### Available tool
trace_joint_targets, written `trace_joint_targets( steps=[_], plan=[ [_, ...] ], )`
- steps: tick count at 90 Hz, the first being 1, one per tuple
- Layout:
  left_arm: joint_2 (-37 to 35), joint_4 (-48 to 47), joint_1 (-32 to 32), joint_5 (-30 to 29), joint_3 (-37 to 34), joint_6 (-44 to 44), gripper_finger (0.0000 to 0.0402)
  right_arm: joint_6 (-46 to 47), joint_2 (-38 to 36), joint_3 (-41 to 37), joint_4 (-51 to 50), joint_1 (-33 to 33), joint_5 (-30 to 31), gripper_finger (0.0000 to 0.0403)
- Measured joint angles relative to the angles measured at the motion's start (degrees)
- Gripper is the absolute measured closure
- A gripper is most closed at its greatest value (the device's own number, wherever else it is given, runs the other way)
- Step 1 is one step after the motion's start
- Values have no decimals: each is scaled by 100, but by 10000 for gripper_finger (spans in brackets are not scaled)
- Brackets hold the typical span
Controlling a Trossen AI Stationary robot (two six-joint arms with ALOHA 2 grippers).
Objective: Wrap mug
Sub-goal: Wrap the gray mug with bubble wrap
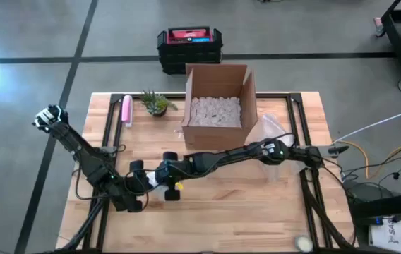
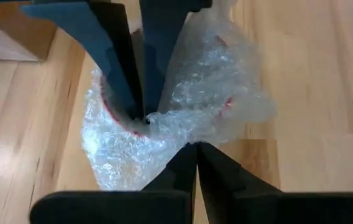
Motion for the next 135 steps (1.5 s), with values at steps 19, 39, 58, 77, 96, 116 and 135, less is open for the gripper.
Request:
trace_joint_targets(
  steps=[19,39,58,77,96,116,135],
  plan=[
    [-5,0,2,51,-46,-49,402,-70,-279,287,-647,9,-11,389],
    [-4,5,4,66,-48,4,402,-59,-193,386,-2,11,-599,389],
    [-8,-151,2,192,183,9,402,205,296,241,-112,-59,-729,389],
    [-38,-411,6,-156,648,364,402,192,397,258,-68,-33,-745,389],
    [63,-194,286,-251,306,492,402,149,373,244,-23,-33,-751,389],
    [86,1006,371,-144,-480,313,402,58,362,243,-56,-33,-748,389],
    [84,1135,371,-170,-559,300,402,-77,100,351,-428,-33,-728,389]
  ],
)
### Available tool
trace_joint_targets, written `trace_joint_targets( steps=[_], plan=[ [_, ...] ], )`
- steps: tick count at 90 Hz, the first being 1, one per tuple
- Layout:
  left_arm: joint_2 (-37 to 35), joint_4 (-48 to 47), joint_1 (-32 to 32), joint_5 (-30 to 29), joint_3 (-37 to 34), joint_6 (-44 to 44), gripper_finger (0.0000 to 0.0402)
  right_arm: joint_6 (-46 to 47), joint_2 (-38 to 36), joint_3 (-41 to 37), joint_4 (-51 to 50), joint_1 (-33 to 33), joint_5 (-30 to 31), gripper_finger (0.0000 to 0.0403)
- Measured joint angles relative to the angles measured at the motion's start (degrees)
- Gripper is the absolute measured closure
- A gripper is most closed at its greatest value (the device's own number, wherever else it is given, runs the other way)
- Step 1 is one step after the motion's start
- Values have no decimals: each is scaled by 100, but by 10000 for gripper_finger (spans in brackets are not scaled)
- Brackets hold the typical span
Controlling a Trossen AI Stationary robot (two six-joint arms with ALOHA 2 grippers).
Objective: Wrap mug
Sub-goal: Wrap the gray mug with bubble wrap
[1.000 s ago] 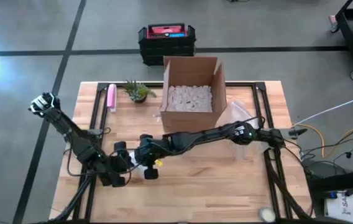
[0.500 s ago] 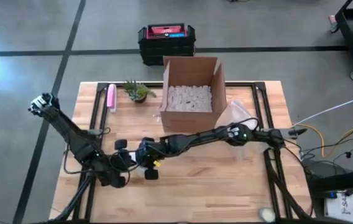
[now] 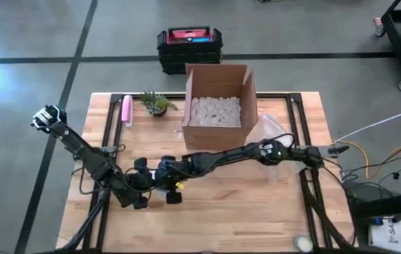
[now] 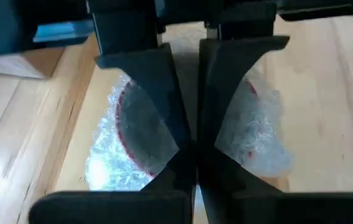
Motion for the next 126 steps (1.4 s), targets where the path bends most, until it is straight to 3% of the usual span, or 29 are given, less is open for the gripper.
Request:
trace_joint_targets(
  steps=[20,48,65,76,89,106,116,126],
  plan=[
    [9,62,-11,-361,56,-65,402,-295,-220,154,-80,-53,287,389],
    [-12,59,-9,-406,63,-95,402,20,113,23,35,-110,365,389],
    [-46,-206,0,-389,575,286,402,75,131,-7,16,-101,328,389],
    [-48,-1048,-29,-293,1116,296,402,47,129,-10,28,-101,327,389],
    [-61,-2311,-146,-112,1446,-400,402,-161,129,-15,28,-101,324,389],
    [-76,-2766,-618,353,958,-1565,402,-157,129,-17,43,-101,328,389],
    [-71,-2437,-982,337,483,-2212,402,-146,129,-17,50,-101,328,389],
    [-27,-1404,-1048,268,-131,-2237,402,-144,129,-23,106,-99,328,389]
  ],
)
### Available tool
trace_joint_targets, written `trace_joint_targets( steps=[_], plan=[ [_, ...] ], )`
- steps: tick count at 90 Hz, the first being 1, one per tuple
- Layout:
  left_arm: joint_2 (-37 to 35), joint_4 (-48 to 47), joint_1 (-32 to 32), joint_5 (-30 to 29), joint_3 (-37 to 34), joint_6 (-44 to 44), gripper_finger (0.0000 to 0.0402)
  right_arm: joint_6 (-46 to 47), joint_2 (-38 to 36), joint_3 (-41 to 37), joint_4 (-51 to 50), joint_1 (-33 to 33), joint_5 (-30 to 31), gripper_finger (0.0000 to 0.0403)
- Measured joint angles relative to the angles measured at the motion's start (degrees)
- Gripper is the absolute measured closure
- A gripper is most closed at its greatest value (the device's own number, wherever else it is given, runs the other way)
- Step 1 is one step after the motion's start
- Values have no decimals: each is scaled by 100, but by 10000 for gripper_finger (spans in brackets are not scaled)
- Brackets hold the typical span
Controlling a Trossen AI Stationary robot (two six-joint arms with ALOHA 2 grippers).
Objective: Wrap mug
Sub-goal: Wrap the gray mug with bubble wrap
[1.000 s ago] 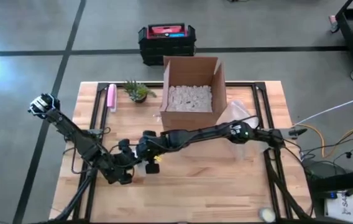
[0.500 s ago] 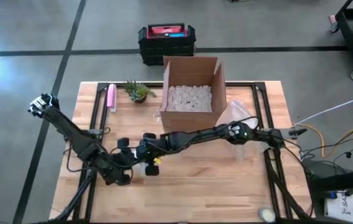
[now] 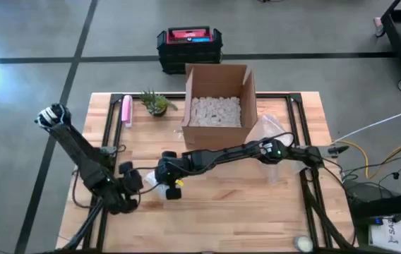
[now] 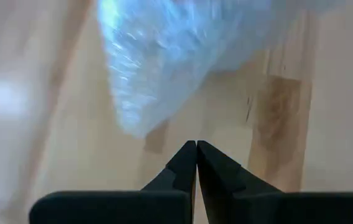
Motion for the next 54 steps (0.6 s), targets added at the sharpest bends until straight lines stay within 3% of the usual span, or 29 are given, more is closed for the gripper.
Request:
trace_joint_targets(
  steps=[13,54],
  plan=[
    [9,997,105,-724,-405,409,402,7,2,-7,97,1,0,389],
    [-33,695,156,-1635,441,1548,402,177,60,-5,233,14,4,389]
  ],
)
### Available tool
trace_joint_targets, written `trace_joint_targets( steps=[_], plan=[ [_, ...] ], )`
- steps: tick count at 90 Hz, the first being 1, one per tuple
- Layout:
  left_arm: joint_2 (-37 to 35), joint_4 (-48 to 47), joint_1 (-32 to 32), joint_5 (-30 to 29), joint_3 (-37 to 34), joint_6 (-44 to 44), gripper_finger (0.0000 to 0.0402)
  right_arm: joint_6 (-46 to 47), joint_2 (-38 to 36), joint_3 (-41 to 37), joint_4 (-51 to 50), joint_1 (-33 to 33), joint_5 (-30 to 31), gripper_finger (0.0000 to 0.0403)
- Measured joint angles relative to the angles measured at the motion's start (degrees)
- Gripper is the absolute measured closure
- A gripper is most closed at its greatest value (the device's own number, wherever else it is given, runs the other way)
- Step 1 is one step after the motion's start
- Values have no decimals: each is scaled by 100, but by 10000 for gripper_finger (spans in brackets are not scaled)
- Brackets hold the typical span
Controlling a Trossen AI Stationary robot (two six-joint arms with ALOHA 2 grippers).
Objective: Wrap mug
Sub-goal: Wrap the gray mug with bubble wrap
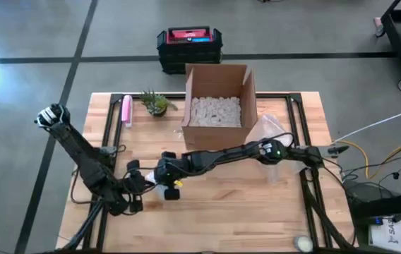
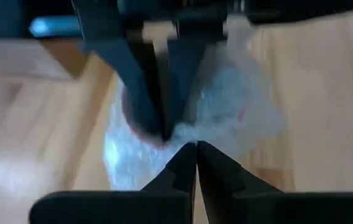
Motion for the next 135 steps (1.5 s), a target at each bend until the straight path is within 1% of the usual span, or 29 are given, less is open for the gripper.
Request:
trace_joint_targets(
  steps=[8,20,29,45,76,82,93,101,108,114,120,126,135],
  plan=[
    [29,116,24,-33,-83,149,402,0,1,0,4,0,0,389],
    [34,180,68,-15,-144,119,402,-62,-48,6,-81,2,-7,389],
    [33,178,65,-10,-152,108,402,-110,-138,182,-416,2,-8,389],
    [32,173,64,14,-106,125,402,-296,-255,313,-359,44,-14,389],
    [32,152,92,37,-32,149,402,-216,102,297,-119,103,-22,389],
    [23,72,90,145,175,247,402,-207,136,308,-114,103,-7,389],
    [12,-416,90,675,642,292,402,-183,147,310,-138,102,-7,389],
    [5,-977,58,979,925,13,402,-173,148,310,-133,103,-7,389],
    [5,-1474,14,1132,987,-405,402,-173,147,310,-132,101,-7,389],
    [10,-1750,-22,1214,896,-756,402,-171,147,308,-135,101,-4,389],
    [14,-1760,-57,1287,635,-1061,402,-157,147,308,-136,101,-4,389],
    [16,-1540,-70,1357,305,-1227,402,-155,147,306,-136,101,-4,389],
    [21,-1027,-67,1421,-193,-1224,402,-153,147,305,-136,101,-3,389]
  ],
)
